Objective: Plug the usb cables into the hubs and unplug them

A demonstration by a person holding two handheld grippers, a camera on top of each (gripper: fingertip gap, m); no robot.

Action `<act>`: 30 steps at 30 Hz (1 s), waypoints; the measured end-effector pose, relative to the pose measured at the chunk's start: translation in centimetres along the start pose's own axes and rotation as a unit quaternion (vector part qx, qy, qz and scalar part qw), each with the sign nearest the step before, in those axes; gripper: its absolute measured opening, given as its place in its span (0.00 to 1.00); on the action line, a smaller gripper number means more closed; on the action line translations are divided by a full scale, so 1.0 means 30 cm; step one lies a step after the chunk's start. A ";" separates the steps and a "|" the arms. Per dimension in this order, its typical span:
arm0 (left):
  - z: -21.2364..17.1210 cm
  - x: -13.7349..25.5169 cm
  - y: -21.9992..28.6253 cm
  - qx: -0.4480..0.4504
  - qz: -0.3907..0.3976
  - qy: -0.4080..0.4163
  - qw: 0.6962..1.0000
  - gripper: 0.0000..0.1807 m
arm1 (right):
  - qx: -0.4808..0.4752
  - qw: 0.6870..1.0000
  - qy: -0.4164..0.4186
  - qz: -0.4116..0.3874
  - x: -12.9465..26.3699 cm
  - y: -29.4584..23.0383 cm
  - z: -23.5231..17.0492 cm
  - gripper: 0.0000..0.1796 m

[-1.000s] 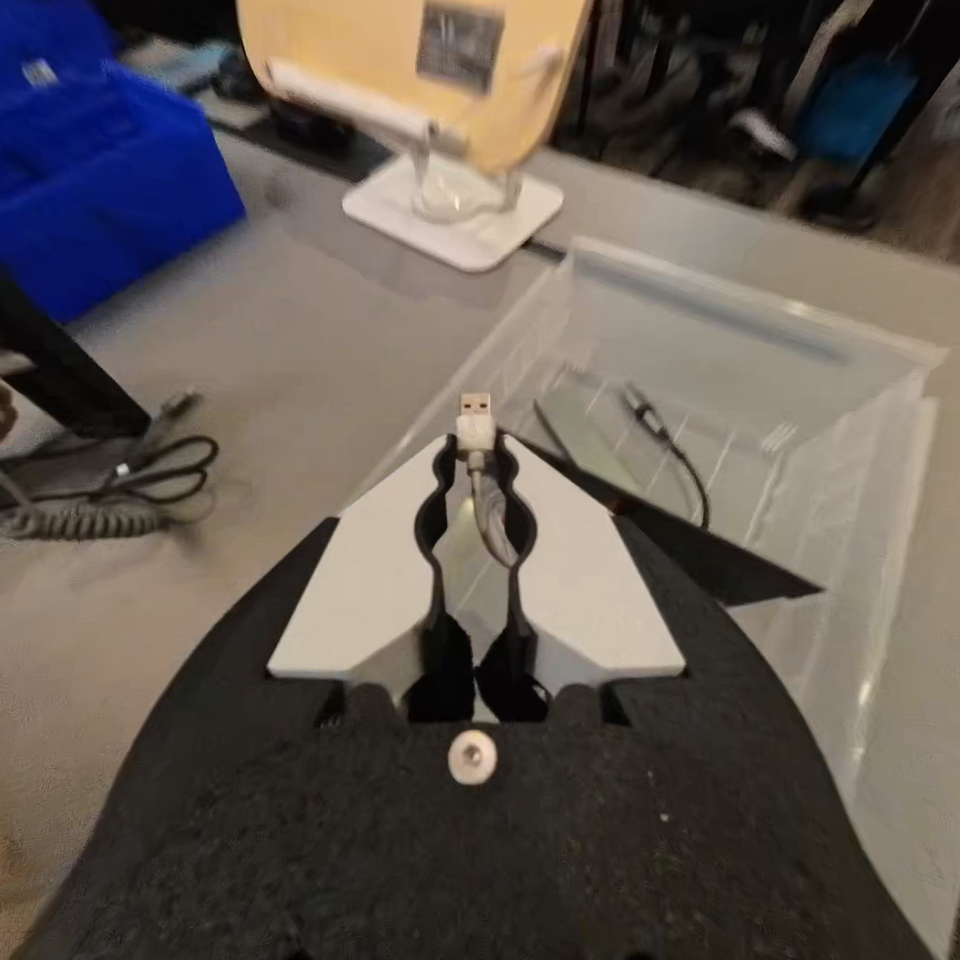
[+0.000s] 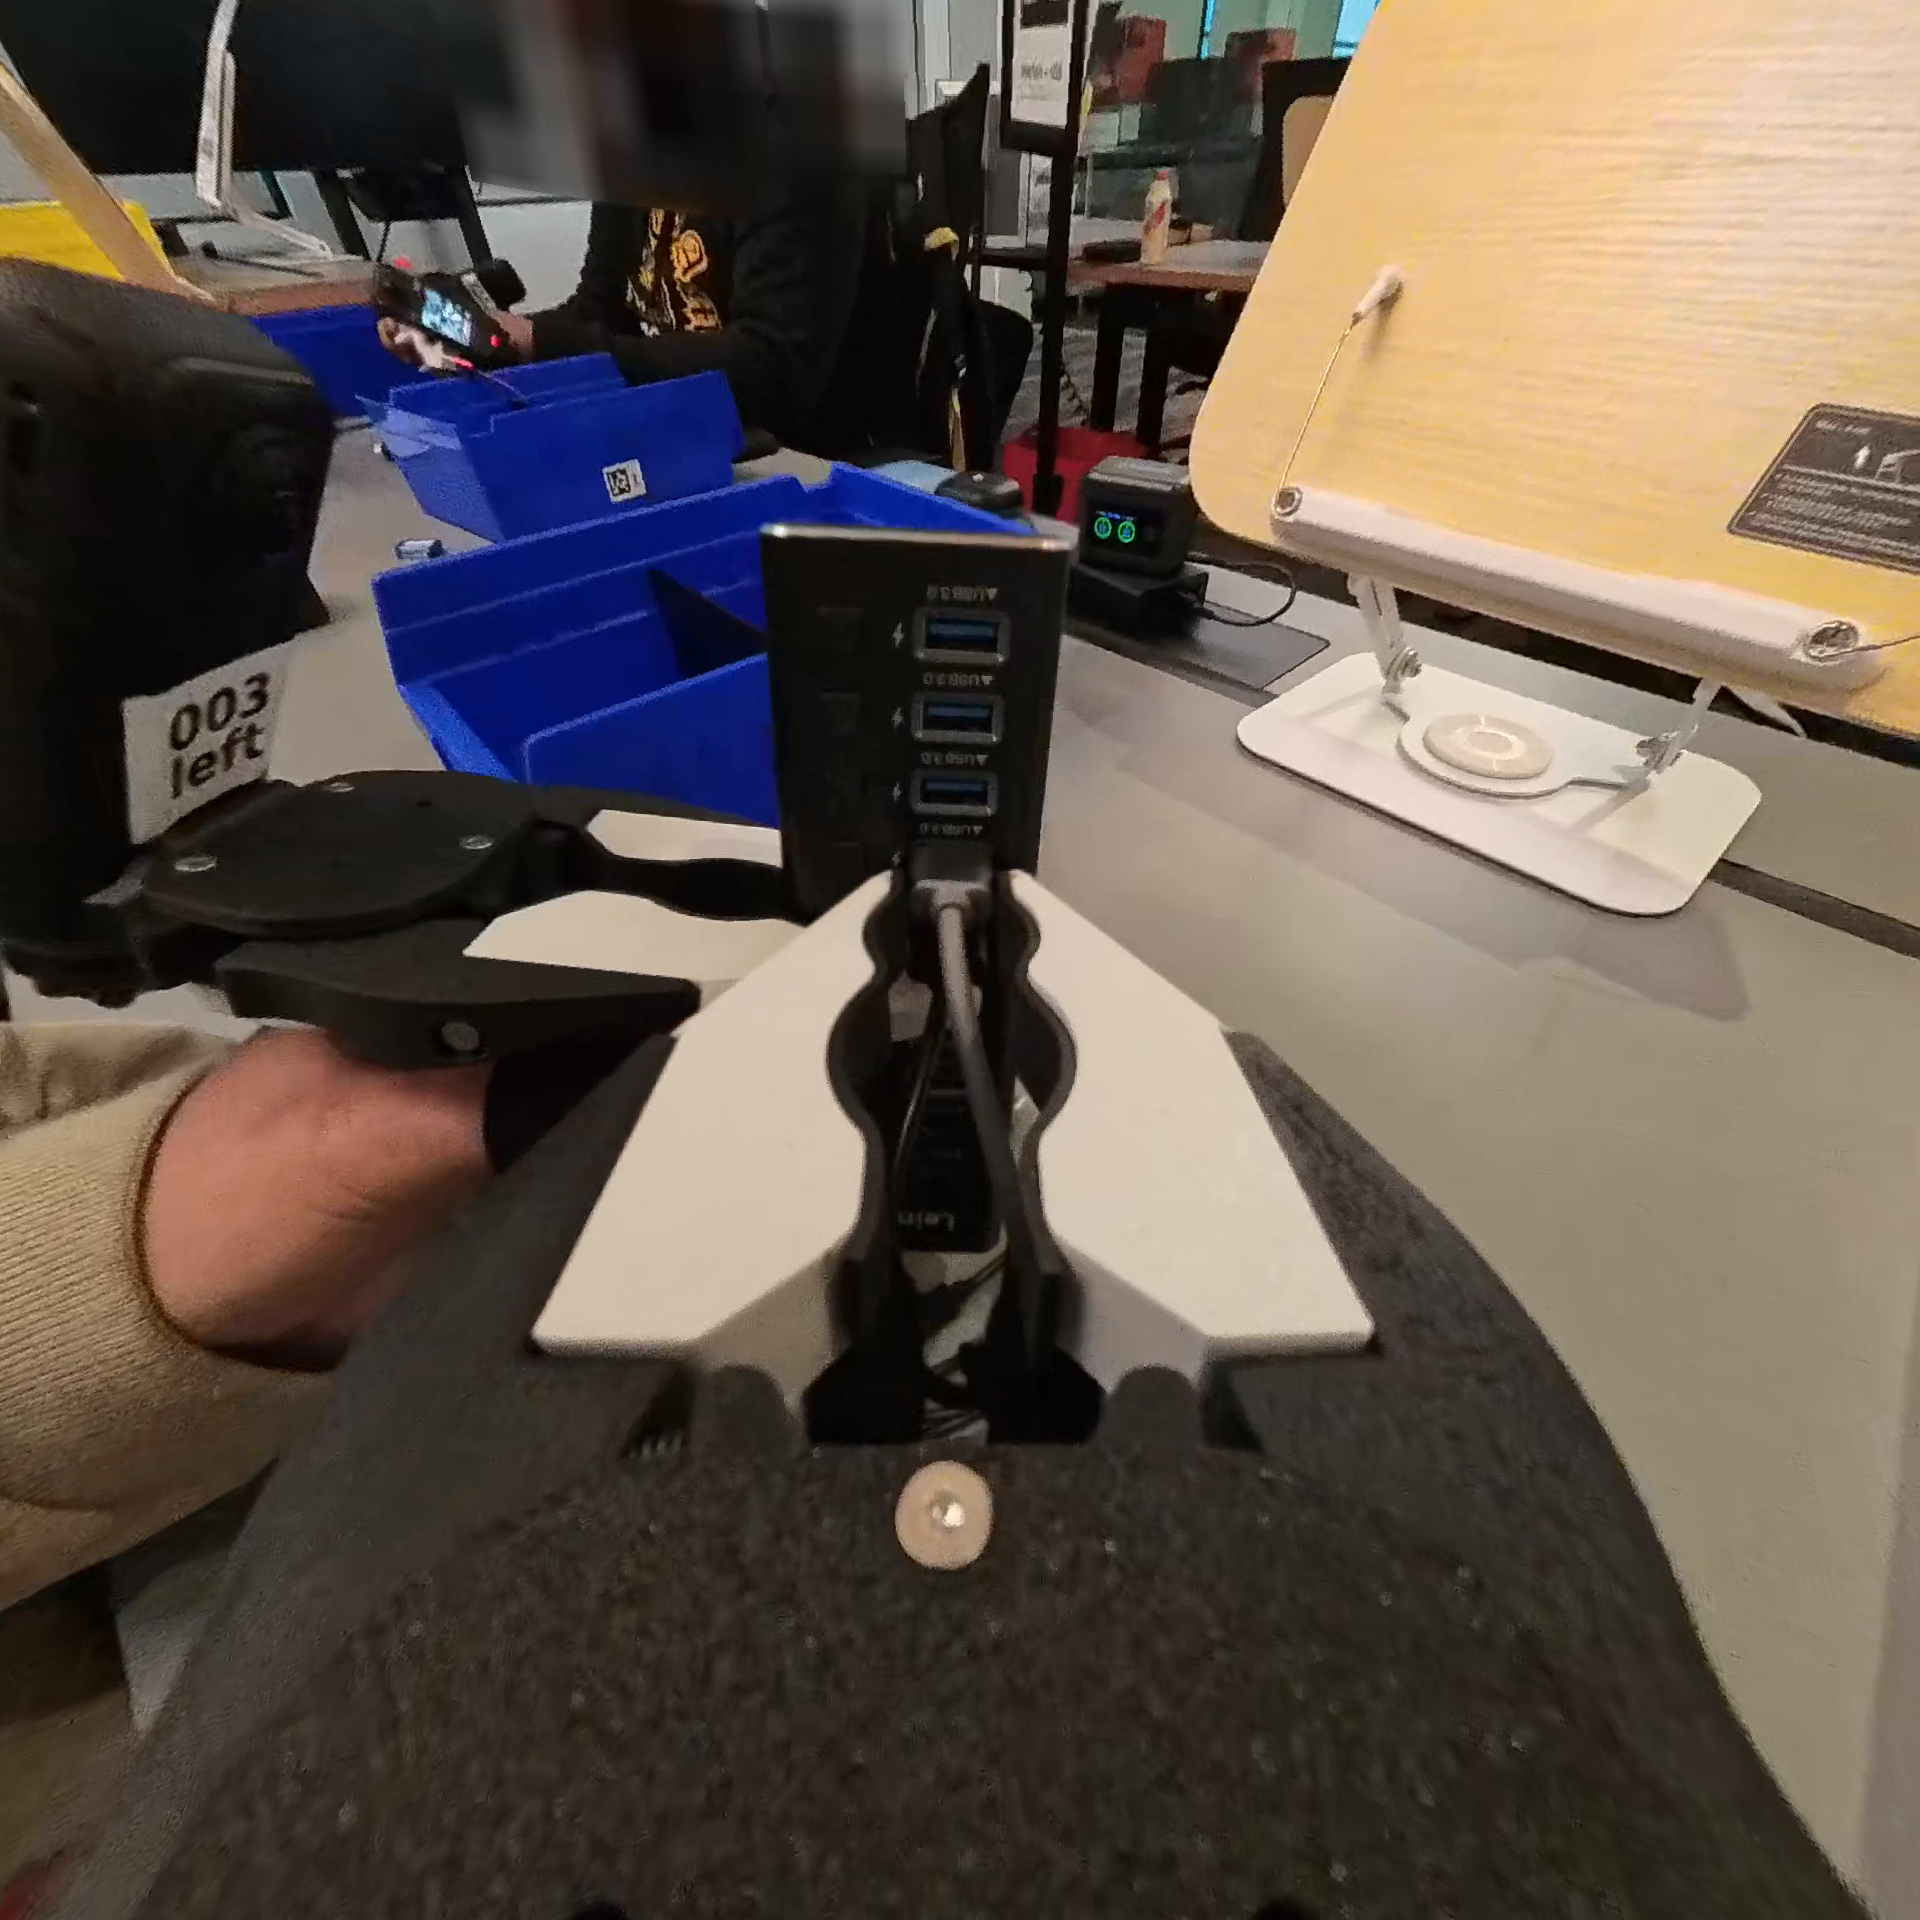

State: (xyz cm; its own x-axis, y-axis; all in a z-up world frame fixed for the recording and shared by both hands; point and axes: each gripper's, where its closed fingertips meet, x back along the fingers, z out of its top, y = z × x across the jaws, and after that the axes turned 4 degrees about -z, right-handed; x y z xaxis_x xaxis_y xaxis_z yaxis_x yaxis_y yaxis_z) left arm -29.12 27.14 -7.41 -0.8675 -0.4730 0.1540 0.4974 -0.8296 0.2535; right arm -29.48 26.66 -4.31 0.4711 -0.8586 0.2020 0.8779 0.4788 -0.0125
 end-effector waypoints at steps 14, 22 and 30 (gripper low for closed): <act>0.013 -0.015 0.014 -0.030 -0.034 0.022 0.999 0.16 | -0.103 0.994 -0.009 0.025 0.009 0.019 0.001 0.09; 0.050 0.005 -0.018 -0.093 0.021 0.015 0.995 0.16 | -0.073 0.997 0.011 0.019 0.011 0.013 0.021 0.08; 0.023 -0.006 -0.011 -0.031 0.007 0.000 0.999 0.16 | -0.069 0.997 0.017 0.004 0.017 0.026 0.006 0.08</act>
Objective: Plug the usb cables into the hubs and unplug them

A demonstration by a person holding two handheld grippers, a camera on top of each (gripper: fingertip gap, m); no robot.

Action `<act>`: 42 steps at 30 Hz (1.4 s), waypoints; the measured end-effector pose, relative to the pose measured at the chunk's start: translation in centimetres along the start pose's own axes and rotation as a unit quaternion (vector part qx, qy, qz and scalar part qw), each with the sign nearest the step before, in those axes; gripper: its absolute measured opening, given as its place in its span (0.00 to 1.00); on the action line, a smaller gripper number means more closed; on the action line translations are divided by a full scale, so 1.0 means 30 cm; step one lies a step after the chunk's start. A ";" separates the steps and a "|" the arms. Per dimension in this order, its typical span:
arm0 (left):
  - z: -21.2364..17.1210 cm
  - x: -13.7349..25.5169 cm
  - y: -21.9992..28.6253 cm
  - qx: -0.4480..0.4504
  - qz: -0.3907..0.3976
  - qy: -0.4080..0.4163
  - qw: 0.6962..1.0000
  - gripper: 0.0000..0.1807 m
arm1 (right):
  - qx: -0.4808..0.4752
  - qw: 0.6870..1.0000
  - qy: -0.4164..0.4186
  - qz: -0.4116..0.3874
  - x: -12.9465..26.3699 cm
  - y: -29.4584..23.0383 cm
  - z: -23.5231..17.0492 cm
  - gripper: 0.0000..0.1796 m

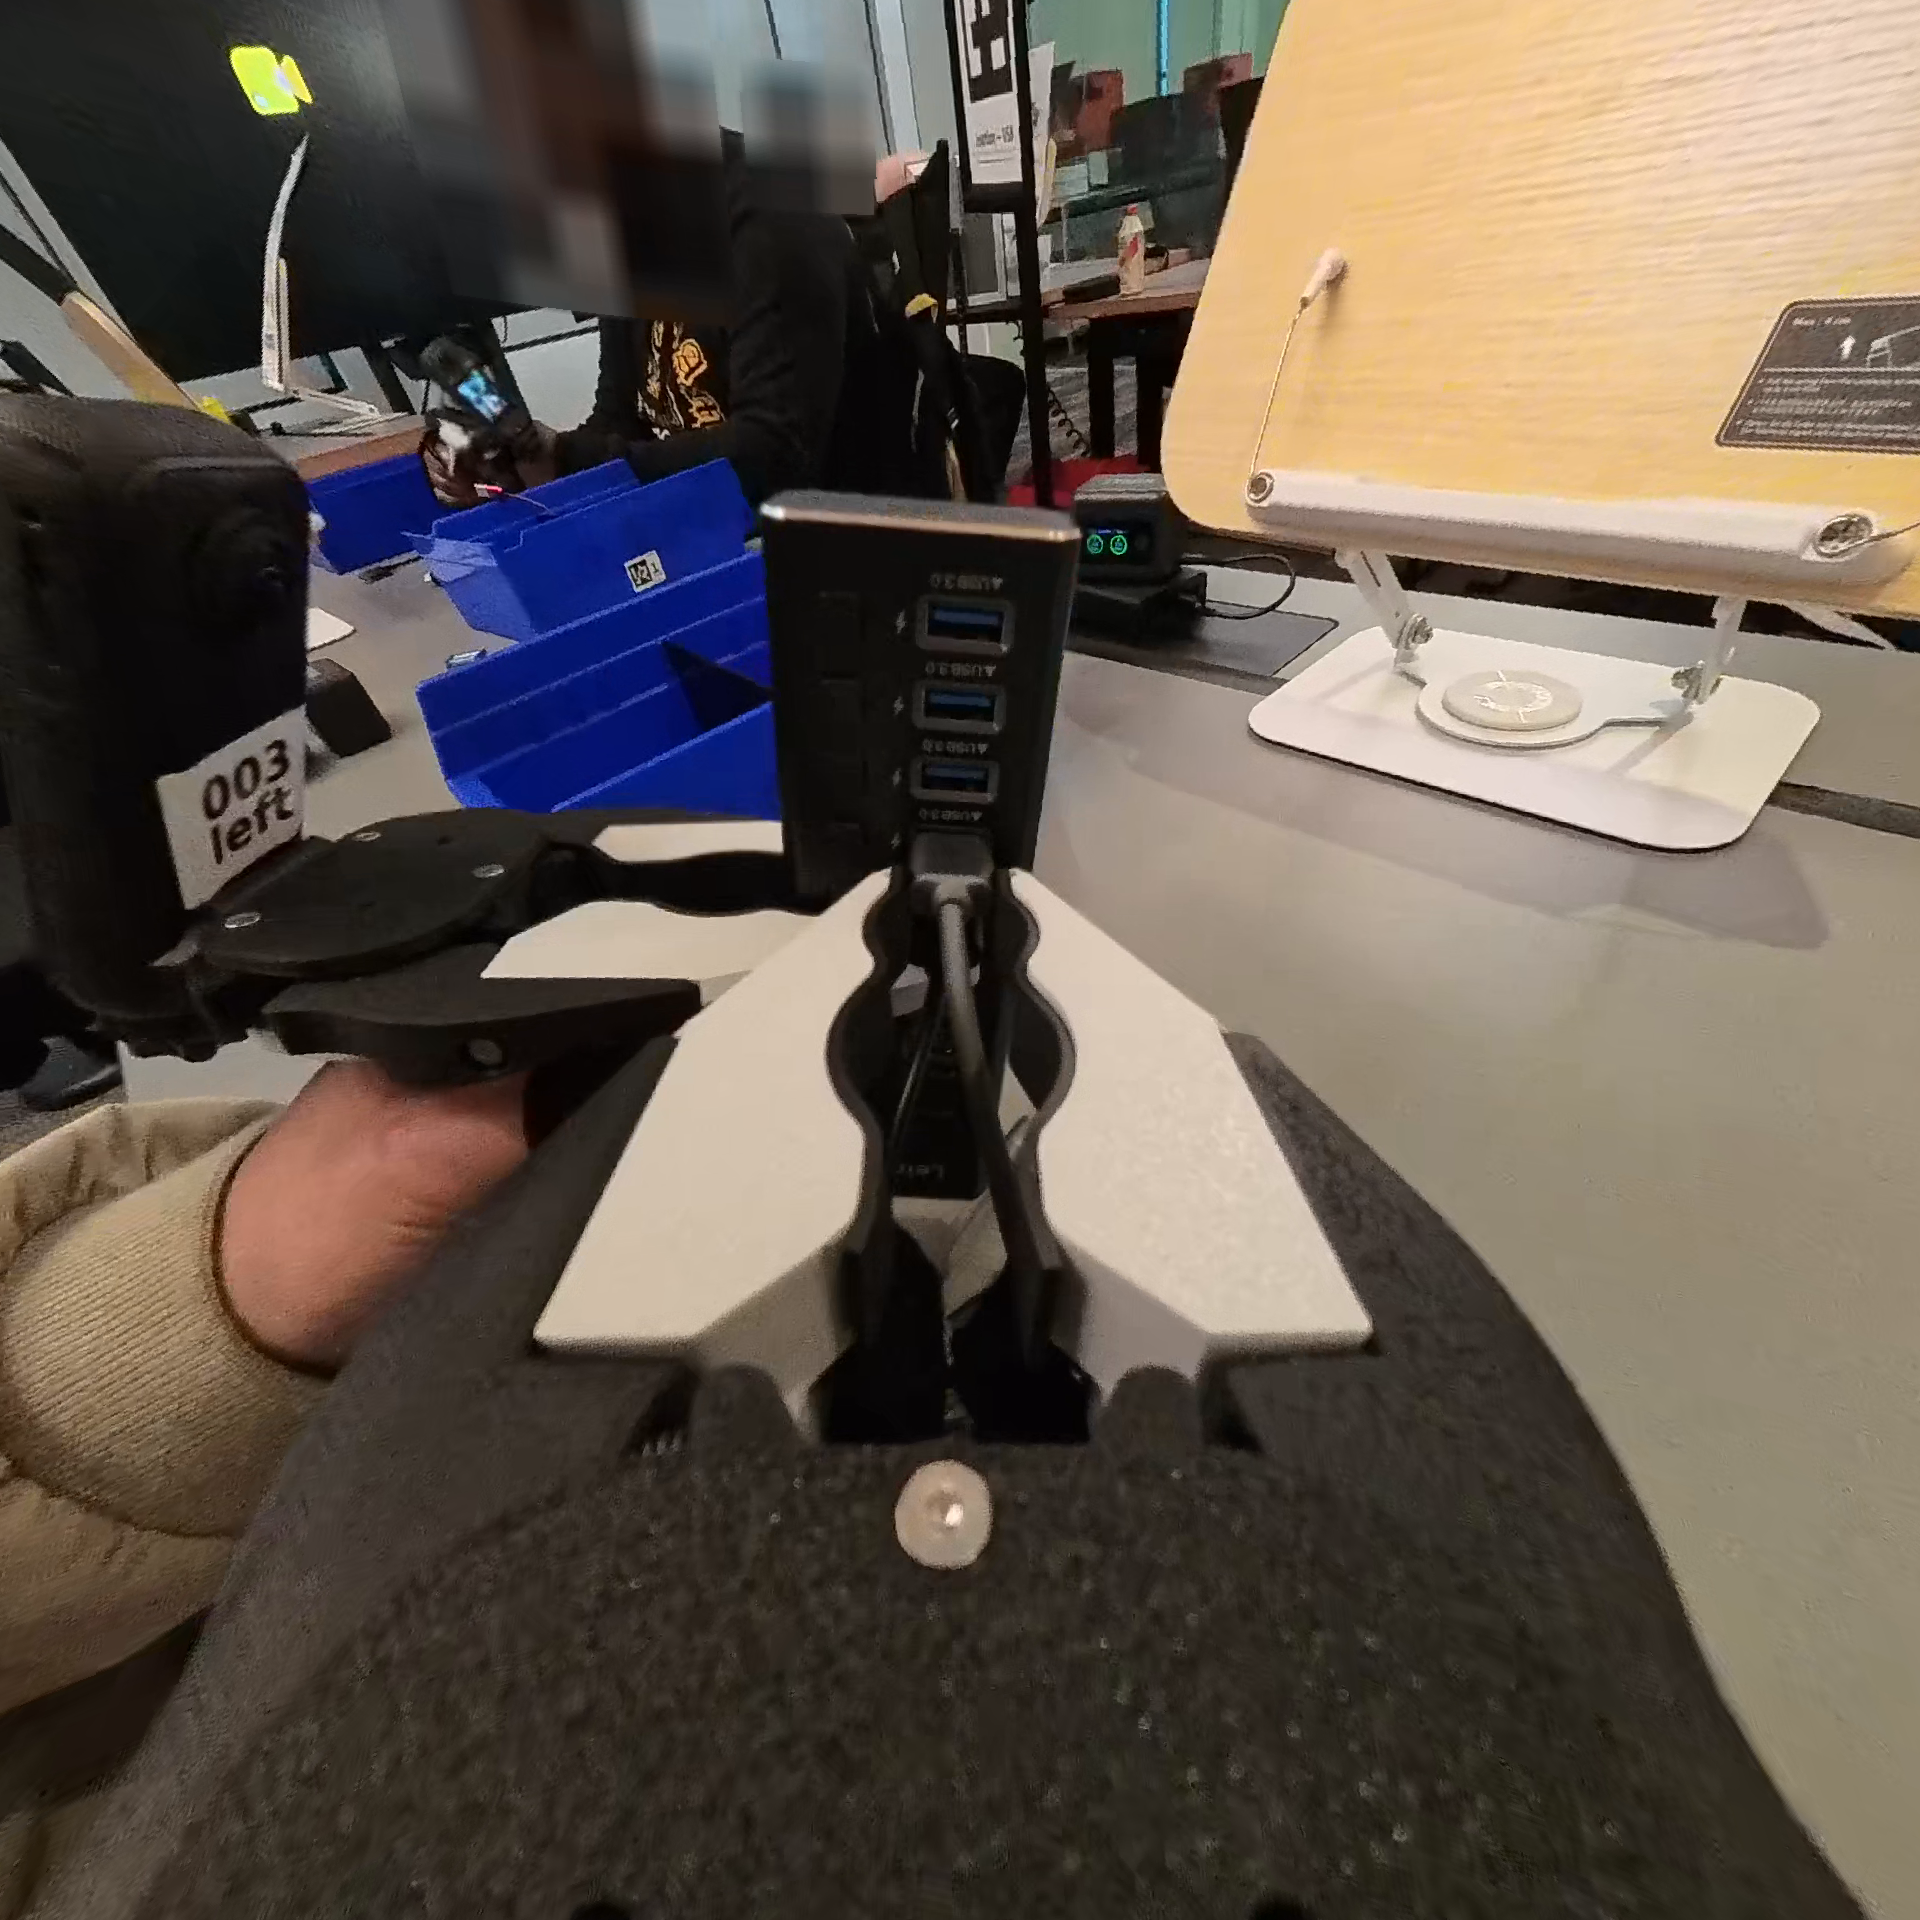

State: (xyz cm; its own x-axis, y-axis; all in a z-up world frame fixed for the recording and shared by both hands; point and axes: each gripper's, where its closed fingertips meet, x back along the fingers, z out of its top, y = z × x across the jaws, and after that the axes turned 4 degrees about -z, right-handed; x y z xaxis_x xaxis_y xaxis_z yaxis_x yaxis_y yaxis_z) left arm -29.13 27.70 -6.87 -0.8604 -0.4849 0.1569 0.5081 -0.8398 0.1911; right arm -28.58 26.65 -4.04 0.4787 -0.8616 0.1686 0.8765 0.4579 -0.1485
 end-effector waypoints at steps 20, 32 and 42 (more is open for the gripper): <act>0.036 0.095 -0.145 0.044 -0.020 0.055 0.997 0.16 | 0.048 0.997 0.041 0.051 0.377 0.258 0.512 0.09; 0.007 0.079 -0.113 0.047 -0.033 0.038 0.998 0.16 | 0.122 0.986 0.066 -0.088 0.571 0.562 0.899 0.09; -0.008 0.069 -0.107 0.052 -0.042 0.024 0.997 0.16 | 0.105 0.984 0.076 -0.124 0.661 0.721 0.962 0.08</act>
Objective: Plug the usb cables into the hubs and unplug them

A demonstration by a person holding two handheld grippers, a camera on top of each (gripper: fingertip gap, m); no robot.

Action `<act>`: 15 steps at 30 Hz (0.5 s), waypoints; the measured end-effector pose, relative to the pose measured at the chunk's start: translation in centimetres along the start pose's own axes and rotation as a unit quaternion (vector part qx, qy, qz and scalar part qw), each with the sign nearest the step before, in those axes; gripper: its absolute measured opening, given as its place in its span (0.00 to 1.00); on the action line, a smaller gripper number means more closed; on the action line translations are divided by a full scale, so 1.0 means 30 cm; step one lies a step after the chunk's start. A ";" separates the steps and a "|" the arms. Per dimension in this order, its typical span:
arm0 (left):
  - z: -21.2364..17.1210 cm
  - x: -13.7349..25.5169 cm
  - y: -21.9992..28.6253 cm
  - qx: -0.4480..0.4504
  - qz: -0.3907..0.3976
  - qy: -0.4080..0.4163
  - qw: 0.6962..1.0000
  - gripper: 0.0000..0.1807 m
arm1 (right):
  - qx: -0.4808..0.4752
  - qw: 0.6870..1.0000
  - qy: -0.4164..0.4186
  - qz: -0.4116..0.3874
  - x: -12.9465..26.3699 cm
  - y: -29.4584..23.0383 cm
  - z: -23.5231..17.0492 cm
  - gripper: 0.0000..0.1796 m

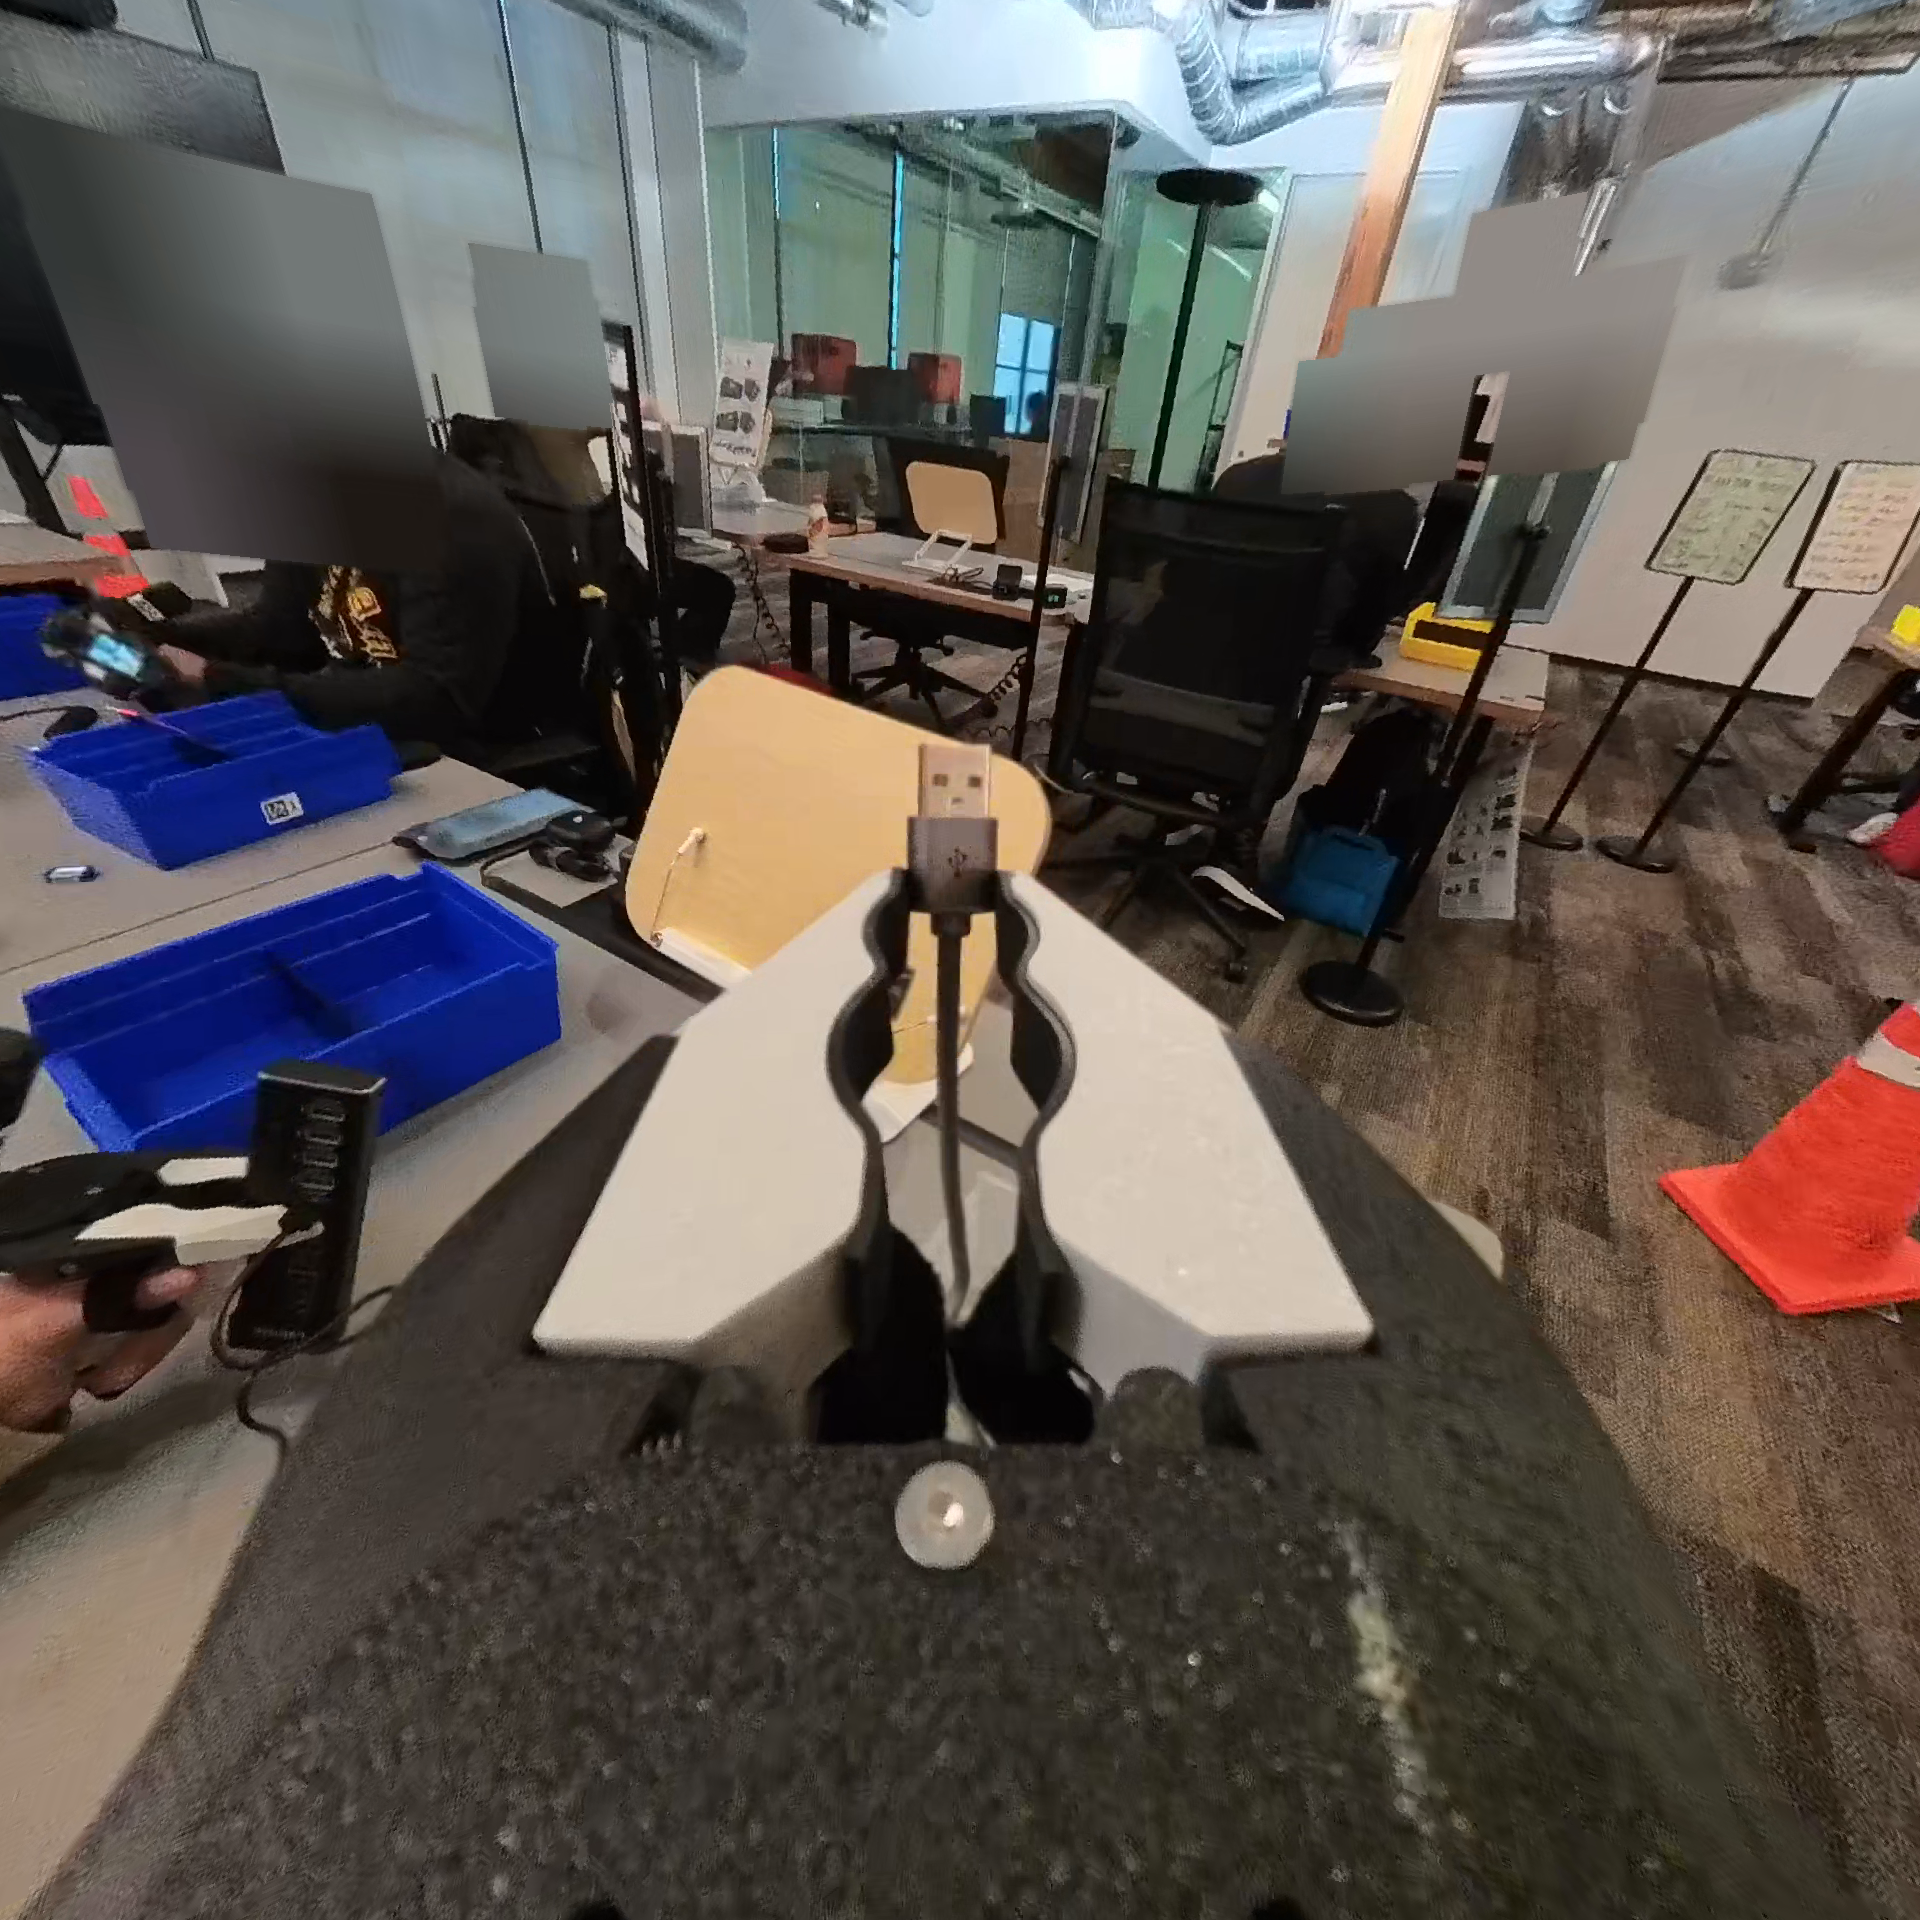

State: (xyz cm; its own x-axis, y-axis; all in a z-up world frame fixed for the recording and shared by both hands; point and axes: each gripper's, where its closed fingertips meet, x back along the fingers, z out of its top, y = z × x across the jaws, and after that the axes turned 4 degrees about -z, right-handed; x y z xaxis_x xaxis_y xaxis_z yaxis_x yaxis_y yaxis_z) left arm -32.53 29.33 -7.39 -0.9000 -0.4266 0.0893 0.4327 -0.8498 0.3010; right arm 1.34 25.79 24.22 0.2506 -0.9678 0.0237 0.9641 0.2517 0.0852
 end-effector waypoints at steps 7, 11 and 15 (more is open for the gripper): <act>-0.011 -0.008 -0.006 0.015 -0.003 -0.003 1.000 0.16 | -0.004 1.000 -0.016 -0.003 0.004 0.090 0.050 0.08; -0.013 -0.008 0.001 0.012 -0.004 -0.006 1.000 0.16 | -0.011 0.996 -0.086 0.023 -0.054 0.091 -0.101 0.08; -0.012 -0.007 0.000 0.015 -0.005 -0.006 1.000 0.16 | -0.033 0.986 -0.152 0.057 -0.087 0.059 -0.304 0.09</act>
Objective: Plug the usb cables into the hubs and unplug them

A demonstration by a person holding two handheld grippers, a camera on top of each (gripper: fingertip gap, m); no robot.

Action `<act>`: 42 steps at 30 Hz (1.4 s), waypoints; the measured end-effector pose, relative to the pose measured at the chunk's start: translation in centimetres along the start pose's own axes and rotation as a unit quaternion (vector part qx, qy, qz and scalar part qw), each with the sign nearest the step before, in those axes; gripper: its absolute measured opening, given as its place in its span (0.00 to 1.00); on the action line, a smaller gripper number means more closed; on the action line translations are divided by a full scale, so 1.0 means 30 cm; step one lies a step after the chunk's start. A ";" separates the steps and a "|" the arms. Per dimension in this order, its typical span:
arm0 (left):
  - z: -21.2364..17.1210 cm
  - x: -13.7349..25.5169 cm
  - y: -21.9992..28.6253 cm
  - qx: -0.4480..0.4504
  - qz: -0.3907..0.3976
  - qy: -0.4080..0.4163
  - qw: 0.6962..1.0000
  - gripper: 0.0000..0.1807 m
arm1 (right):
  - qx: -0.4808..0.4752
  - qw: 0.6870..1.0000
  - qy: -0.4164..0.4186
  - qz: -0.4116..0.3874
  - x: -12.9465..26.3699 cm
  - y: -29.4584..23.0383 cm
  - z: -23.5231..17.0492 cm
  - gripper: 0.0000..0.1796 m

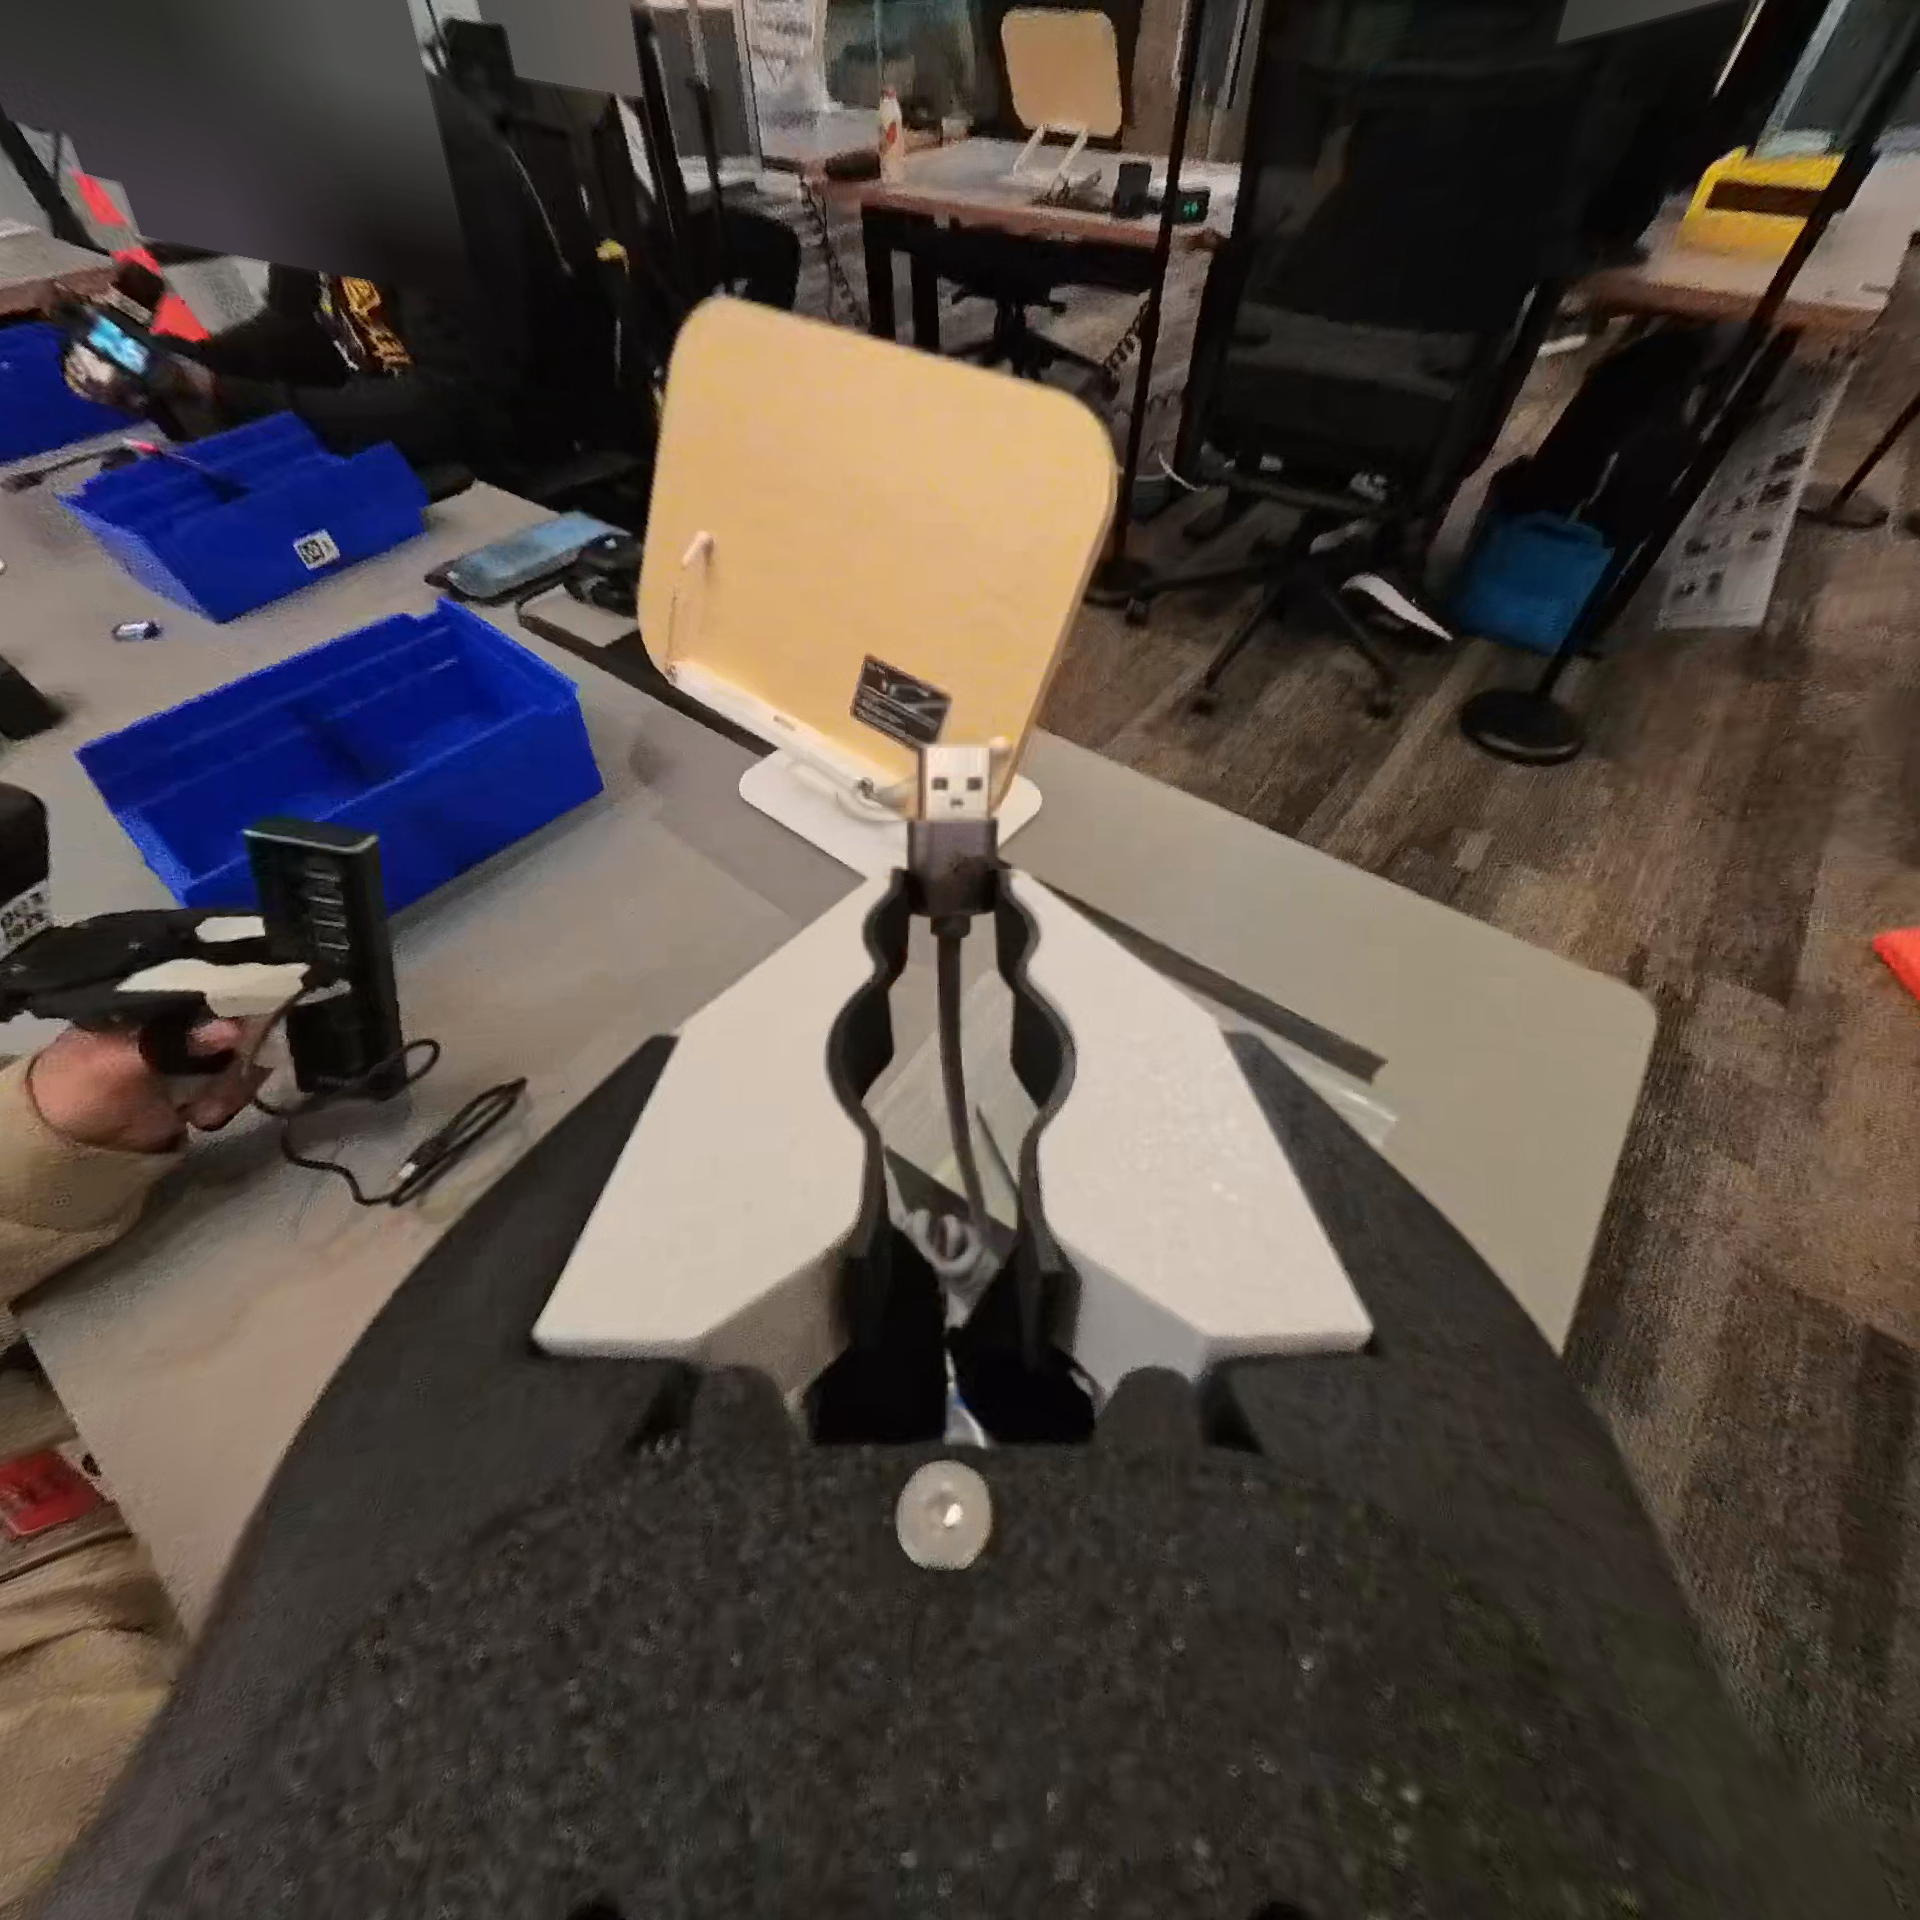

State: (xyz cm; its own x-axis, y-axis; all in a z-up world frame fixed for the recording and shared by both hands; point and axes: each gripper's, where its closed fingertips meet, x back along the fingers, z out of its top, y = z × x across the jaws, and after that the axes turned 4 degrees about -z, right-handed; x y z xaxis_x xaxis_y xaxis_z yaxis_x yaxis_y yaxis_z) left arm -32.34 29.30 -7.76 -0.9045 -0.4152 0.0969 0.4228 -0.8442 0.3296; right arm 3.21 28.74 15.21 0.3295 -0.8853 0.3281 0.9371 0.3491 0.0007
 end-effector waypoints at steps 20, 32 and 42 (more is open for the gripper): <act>-0.021 -0.015 0.017 0.003 -0.010 -0.014 1.000 0.16 | -0.114 0.931 -0.314 -0.144 -0.196 0.070 -1.018 0.16; 0.028 -0.015 0.044 -0.024 0.021 0.030 0.999 0.16 | -0.019 0.995 0.032 0.088 -0.333 -0.735 -0.453 0.30; 0.038 0.012 0.086 -0.007 0.040 0.059 0.997 0.16 | -0.043 0.993 0.025 0.111 -0.490 -1.105 -0.512 0.14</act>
State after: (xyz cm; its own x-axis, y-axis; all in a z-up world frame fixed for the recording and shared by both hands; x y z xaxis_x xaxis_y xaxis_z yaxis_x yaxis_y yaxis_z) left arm -31.62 27.36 -5.79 -0.8552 -0.5182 0.0104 0.4950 -0.8107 0.3128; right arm -30.95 25.47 -4.15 0.5316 -0.8049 0.2638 0.8468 0.5112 -0.1470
